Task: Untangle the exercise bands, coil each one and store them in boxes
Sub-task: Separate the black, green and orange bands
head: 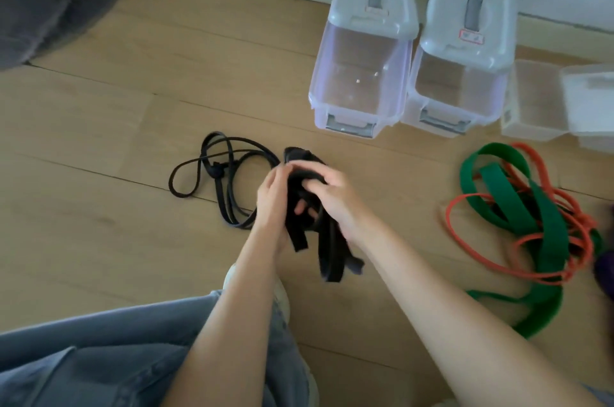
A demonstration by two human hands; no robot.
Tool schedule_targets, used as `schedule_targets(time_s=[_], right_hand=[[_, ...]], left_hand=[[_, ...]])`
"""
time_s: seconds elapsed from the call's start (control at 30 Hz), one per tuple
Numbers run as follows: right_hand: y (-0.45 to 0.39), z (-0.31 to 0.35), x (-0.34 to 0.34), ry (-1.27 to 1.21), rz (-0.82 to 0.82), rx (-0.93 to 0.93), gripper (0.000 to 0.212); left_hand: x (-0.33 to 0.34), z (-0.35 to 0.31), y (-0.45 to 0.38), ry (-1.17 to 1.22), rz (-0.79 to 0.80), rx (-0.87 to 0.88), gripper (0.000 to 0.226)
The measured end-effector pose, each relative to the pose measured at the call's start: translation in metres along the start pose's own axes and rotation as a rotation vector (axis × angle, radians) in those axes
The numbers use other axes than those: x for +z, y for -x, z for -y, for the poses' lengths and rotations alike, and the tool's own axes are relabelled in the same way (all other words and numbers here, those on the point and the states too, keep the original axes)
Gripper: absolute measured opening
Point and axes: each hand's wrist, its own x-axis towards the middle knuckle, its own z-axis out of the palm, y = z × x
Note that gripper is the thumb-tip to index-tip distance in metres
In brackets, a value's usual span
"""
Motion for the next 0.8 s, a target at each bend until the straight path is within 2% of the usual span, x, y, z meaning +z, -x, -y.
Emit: schedule_targets(time_s=[0.17,0.3,0.37,0.43,0.5,0.57,0.63,0.7,0.8], right_hand=[[-0.027,0.049,0.059,-0.275,-0.033,-0.121,0.038],[-0.047,0.036,0.106,-0.435,-0.028,-0.104,0.039],[-0.05,0.01,0.11,-0.344,0.033,0.046,0.043],[-0.05,-0.024,0.097,0.078,0.087,0.2,0.049],[-0.054,-0.054,0.077,0.497,-0.026,0.229,0.047],[-0.058,-0.069,0.06,0.593,-0.119,0.263,0.049],[-0.064,-0.076,0.053,0.55,-0.111,0.329,0.056],[-0.063,-0.078,0.062,0.402,-0.027,0.377,0.061],[-0.052,-0.078,0.087,0.272,0.093,0.362,0.06]], left_hand=[[-0.031,-0.101,-0.013,-0.282,-0.031,0.244,0.02],[-0.064,-0.132,-0.039,-0.767,-0.115,0.455,0.018],[-0.085,-0.12,-0.055,-1.158,-0.057,0.406,0.037],[-0.103,-0.091,-0.062,-1.399,0.016,0.285,0.048],[-0.118,-0.059,-0.059,-1.416,0.062,0.163,0.053],[-0.126,-0.036,-0.054,-1.389,0.02,0.113,0.057],[-0.128,-0.026,-0.047,-1.335,-0.074,0.179,0.058],[-0.124,-0.025,-0.041,-1.289,-0.165,0.252,0.055],[-0.116,-0.029,-0.028,-1.156,-0.279,0.226,0.048]])
